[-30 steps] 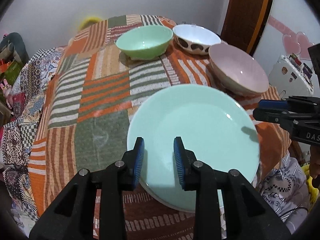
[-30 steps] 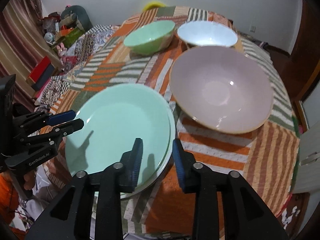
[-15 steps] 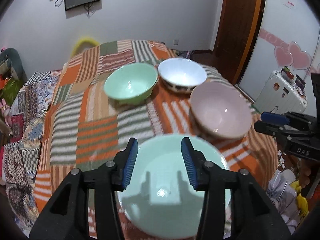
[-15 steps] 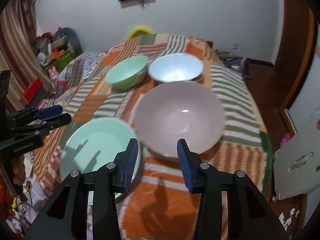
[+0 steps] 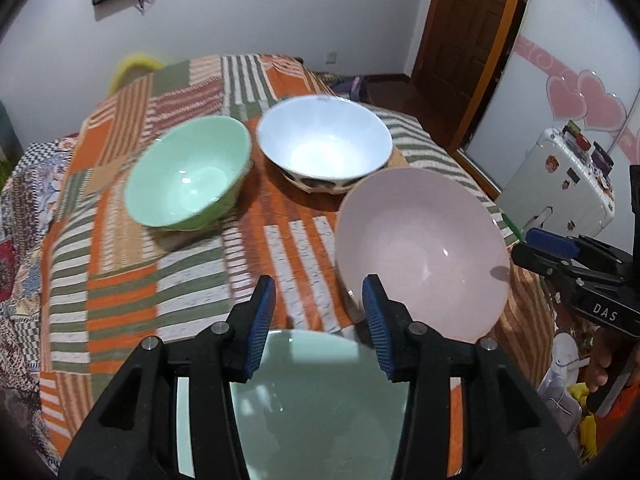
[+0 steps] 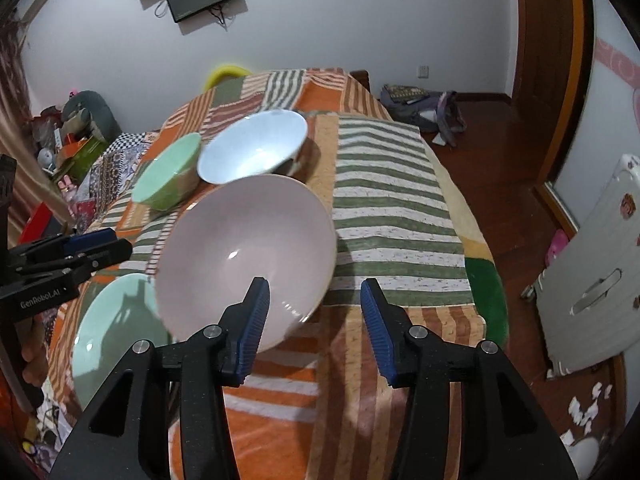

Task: Organize plates and bowls
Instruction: 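Reach both grippers to the pale pink bowl rim and close them, then lift the pink bowl and carry it beside the stacked plates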

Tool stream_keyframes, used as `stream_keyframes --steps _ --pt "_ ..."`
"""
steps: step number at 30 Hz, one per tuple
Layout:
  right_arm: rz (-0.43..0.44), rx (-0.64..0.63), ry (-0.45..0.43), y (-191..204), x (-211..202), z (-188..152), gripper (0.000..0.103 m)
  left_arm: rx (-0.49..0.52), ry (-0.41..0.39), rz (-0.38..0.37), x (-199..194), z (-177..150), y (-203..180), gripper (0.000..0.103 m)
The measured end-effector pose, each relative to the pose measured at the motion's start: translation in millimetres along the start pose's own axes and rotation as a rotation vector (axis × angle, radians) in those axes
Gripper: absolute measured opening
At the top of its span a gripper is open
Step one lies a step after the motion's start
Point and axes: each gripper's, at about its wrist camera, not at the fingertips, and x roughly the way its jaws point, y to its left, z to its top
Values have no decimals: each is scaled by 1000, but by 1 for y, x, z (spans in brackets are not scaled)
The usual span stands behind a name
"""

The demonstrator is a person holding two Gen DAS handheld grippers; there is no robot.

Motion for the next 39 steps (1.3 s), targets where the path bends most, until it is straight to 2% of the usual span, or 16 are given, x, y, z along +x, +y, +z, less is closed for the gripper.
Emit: stream_keyframes --steps 9,13,15,18,19,22,27,39 --pt "41 5 49 -6 25 1 44 -4 69 -36 43 5 -4 44" --pt "59 0 59 -7 32 2 33 5 88 -63 53 6 -5 33" --pt "67 3 66 -8 36 3 28 -1 102 -86 58 5 -5 32" --pt "80 4 80 -7 41 2 18 3 107 -115 62 5 -7 22" --pt "85 3 83 -6 42 2 18 8 104 -124 61 5 -9 17" --pt "74 -5 81 -4 39 1 17 28 95 -104 60 4 -14 17" --pt "57 -7 87 -1 34 0 17 12 91 -113 54 3 -14 17" --pt "59 -42 48 23 5 1 17 0 22 -108 4 -9 -1 17"
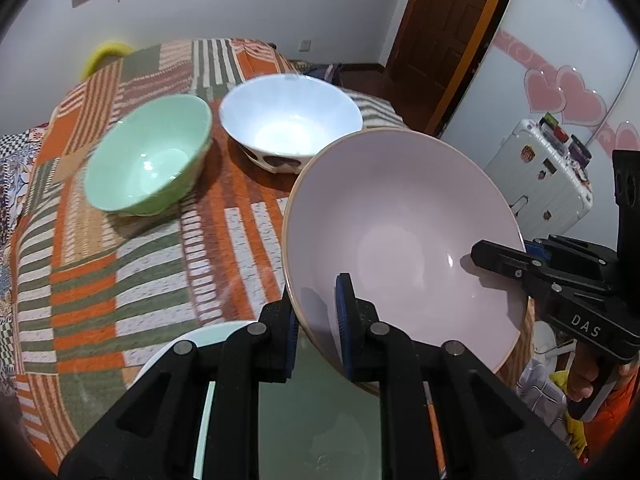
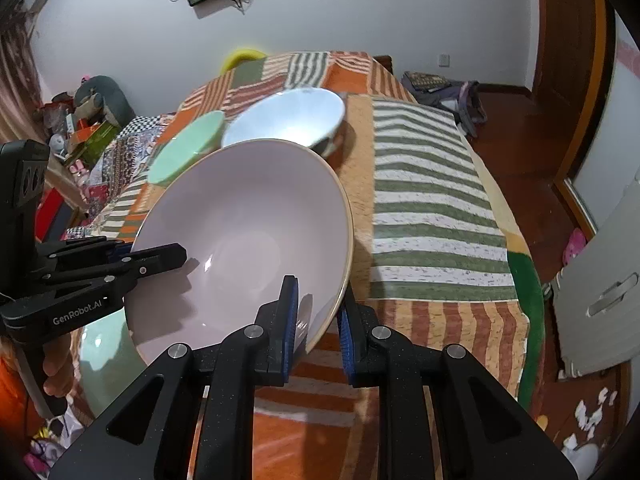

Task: Organize plates and bowls
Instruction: 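Lift the pink bowl and carry it beside the stacked plates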

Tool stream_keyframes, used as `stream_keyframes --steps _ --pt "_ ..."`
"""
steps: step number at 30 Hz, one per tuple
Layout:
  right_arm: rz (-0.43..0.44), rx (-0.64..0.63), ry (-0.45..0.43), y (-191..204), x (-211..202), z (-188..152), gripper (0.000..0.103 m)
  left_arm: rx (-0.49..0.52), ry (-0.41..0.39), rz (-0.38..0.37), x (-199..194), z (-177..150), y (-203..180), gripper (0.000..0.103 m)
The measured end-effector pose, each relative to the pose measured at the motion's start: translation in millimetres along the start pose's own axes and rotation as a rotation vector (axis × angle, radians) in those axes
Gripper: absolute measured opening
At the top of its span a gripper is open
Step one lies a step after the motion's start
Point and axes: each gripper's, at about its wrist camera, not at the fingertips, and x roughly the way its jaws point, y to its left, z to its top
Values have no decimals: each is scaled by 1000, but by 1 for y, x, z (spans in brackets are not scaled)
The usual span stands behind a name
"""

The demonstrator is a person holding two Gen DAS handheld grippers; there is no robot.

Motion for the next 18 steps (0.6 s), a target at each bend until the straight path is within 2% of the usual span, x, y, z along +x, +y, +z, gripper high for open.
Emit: stream_keyframes --steps 9,18 --pt "17 -68 -38 39 -18 5 17 -29 -76 22 -52 -14 19 17" --pt "55 -144 -50 87 -21 3 17 -80 -133 75 -100 -39 49 17"
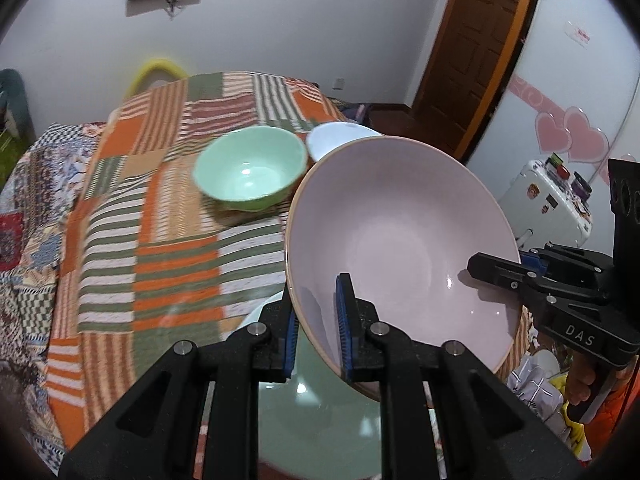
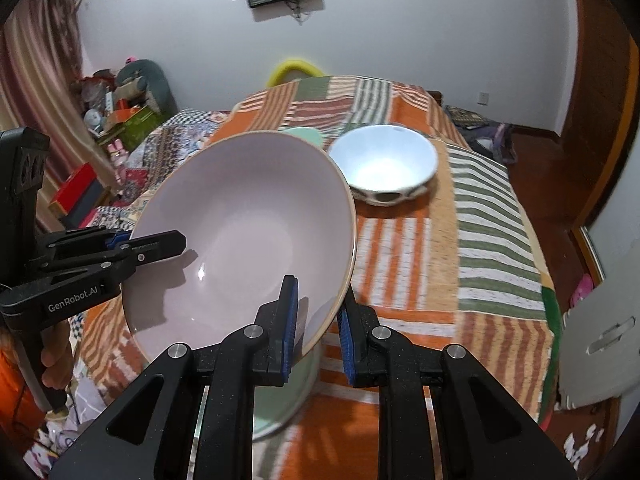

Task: Organize plates and bowls
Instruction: 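Lift the pink bowl and carry it beside the stacked plates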

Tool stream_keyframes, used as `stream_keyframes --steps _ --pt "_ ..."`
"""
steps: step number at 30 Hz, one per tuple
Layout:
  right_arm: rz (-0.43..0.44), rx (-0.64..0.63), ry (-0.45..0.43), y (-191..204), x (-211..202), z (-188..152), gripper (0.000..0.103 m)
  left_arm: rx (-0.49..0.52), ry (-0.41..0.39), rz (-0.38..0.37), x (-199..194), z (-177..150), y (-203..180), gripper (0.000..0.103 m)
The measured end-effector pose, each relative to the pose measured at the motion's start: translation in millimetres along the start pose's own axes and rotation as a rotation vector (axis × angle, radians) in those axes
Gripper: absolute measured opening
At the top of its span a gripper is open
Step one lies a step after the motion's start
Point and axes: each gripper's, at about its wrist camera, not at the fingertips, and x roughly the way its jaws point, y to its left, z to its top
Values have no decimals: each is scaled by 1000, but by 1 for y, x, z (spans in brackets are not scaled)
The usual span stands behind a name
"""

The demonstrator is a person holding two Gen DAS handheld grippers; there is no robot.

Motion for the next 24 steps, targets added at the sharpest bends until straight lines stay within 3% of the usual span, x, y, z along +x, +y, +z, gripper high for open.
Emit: stream_keyframes --steps 14,24 --pt "106 -118 31 81 28 6 17 -105 -34 124 -56 -41 76 17" --pt "182 -187 80 134 55 1 17 -182 5 203 -69 -79 128 17"
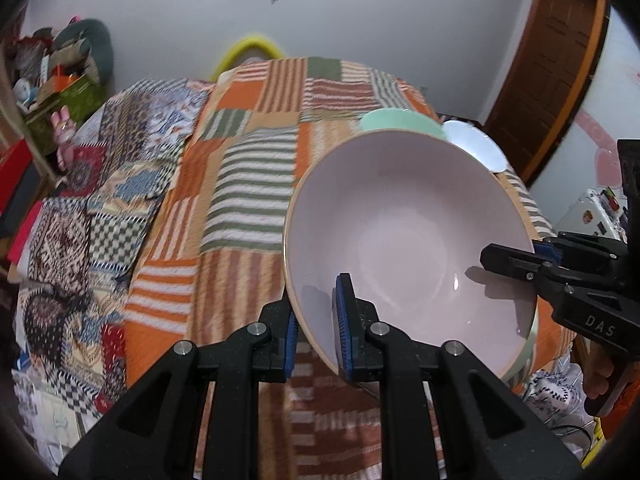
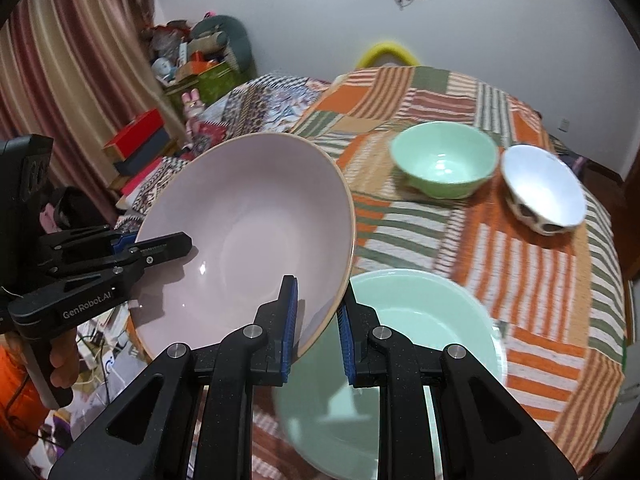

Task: Organize plates and bowls
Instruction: 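Lift the pink bowl and carry it beside the stacked plates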

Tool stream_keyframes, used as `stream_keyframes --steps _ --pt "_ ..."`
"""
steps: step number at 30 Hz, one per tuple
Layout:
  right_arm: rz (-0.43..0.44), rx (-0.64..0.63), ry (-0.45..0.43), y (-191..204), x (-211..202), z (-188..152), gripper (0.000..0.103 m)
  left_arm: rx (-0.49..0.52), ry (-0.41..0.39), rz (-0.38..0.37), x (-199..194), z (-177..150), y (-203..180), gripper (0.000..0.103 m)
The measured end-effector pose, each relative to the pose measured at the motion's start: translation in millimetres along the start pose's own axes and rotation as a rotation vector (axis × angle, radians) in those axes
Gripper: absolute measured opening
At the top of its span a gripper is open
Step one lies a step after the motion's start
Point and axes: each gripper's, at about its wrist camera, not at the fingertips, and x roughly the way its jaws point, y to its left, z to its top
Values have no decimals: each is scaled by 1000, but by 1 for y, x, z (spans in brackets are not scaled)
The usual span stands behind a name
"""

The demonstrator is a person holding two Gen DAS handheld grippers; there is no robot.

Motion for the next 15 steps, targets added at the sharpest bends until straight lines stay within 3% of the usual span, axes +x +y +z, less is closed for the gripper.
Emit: stream_keyframes --steps 15 --pt "50 -39 153 31 64 -8 17 -100 109 31 37 -36 53 17"
